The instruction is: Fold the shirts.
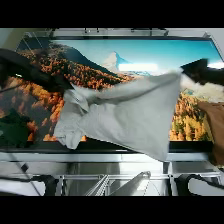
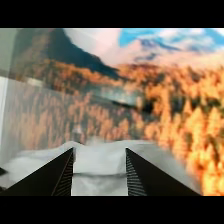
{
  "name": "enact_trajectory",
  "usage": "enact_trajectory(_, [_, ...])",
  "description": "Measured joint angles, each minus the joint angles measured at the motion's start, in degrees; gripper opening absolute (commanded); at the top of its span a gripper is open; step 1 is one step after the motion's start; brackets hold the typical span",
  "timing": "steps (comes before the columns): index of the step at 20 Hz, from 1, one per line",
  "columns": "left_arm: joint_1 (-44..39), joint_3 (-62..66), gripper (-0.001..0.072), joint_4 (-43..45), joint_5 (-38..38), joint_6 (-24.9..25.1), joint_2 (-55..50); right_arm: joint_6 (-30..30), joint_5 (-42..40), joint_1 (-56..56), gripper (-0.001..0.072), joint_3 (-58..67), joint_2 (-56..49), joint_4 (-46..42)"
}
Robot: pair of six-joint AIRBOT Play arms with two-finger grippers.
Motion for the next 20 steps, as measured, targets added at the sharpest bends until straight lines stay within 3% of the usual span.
enact_trajectory(2, [0.3, 5.1, 0.0707, 0.4, 4.7, -2.1, -9.8, -1.8, 1.8, -0.2, 0.0325, 1.7, -7.6, 3.9])
enact_trajectory(3, [0.6, 7.6, 0.0706, 0.4, 7.3, -2.7, -13.0, -2.6, 3.1, -0.6, 0.0215, 2.4, -9.8, 5.1])
enact_trajectory(7, [2.7, 13.2, 0.0706, -0.8, 12.9, -4.5, -16.5, -4.9, 10.5, -4.2, 0.0282, 3.5, -11.6, 5.2])
enact_trajectory(11, [5.4, 8.1, 0.0705, -1.6, 13.8, -3.2, -8.8, -3.1, 17.0, -6.2, 0.0282, -3.9, -3.9, -5.7])
enact_trajectory(12, [6.3, 5.0, 0.0684, -1.6, 13.7, -2.4, -6.0, -2.0, 17.3, -6.5, 0.0305, -7.6, -0.9, -8.8])
enact_trajectory(13, [7.2, 1.5, 0.0624, -1.6, 13.3, -1.5, -2.9, 0.0, 17.2, -6.8, 0.0406, -12.3, 2.9, -12.5])
enact_trajectory(14, [8.3, -2.0, 0.0619, -1.6, 12.9, -0.7, 0.1, 2.5, 16.4, -6.9, 0.0511, -16.9, 6.7, -16.1])
enact_trajectory(20, [16.6, -23.4, 0.0619, -1.6, 7.5, 2.5, 18.8, 17.3, 14.2, -6.8, 0.0526, -43.3, 28.2, -28.4])
